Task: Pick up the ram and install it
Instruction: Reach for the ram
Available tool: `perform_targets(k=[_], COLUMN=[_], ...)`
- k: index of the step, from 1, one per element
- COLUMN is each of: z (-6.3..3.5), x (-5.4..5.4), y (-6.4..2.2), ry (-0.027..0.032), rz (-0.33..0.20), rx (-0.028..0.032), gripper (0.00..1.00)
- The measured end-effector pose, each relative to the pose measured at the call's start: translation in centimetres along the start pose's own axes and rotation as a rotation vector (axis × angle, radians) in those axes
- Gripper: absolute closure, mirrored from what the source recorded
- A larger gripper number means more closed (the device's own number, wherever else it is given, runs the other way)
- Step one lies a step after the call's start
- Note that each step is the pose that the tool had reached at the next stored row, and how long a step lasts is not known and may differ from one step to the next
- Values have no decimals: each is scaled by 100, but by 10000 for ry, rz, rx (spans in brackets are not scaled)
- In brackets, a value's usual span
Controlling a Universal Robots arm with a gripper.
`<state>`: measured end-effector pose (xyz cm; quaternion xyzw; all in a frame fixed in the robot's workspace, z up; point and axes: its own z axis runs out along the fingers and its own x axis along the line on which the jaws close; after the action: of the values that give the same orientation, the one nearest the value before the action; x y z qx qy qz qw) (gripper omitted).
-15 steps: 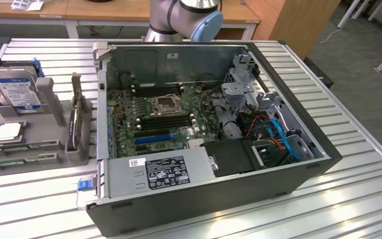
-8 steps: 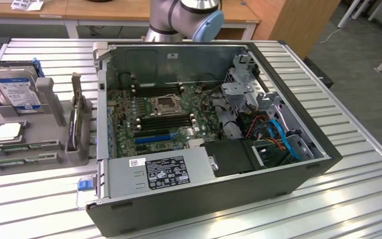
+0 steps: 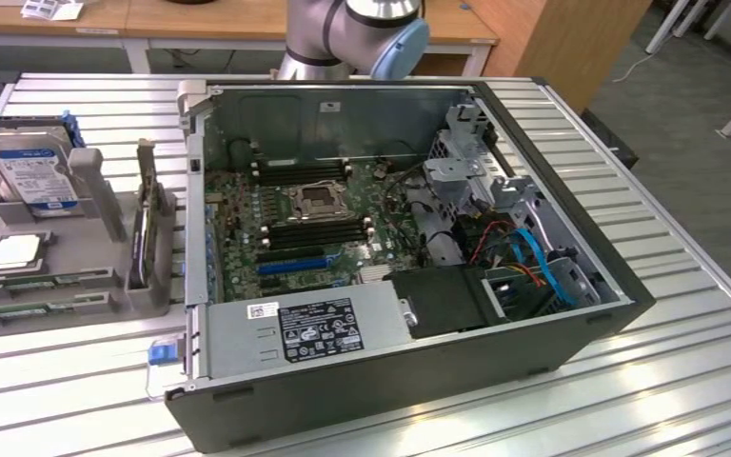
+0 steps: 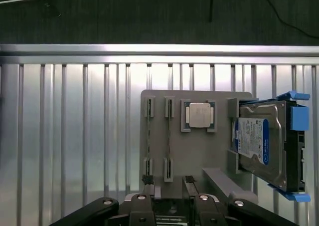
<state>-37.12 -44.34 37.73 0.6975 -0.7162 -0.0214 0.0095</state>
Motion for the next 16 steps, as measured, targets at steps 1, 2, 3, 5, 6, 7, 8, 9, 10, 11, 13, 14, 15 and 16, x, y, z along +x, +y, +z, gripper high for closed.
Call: perform_targets(k=[1, 2, 3, 5, 6, 7, 8, 9, 10, 11, 13, 14, 15, 16], z=[18, 36, 55, 91, 109, 127, 145, 164, 182, 200, 236, 254, 272, 292], x=[1, 3, 5, 7, 8, 9, 10, 11, 12, 13, 13, 14, 14, 15], y=[-1, -1, -2, -2, -2, -2, -2, -2, -1, -1, -1, -1, -1, -1], ry=[1, 0, 0, -1, 0, 0, 0, 0, 0, 0, 1, 0, 0, 0], rz=[0, 0, 0, -1, -1, -1, -1, -1, -1, -1, -1, -1, -1, -1], rx=[-1, 0, 0, 1, -1, -1, 0, -1, -1, 0, -1, -1, 0, 0], gripper=[65, 65, 65, 65, 65, 65, 65, 65, 65, 65, 65, 65, 65, 65])
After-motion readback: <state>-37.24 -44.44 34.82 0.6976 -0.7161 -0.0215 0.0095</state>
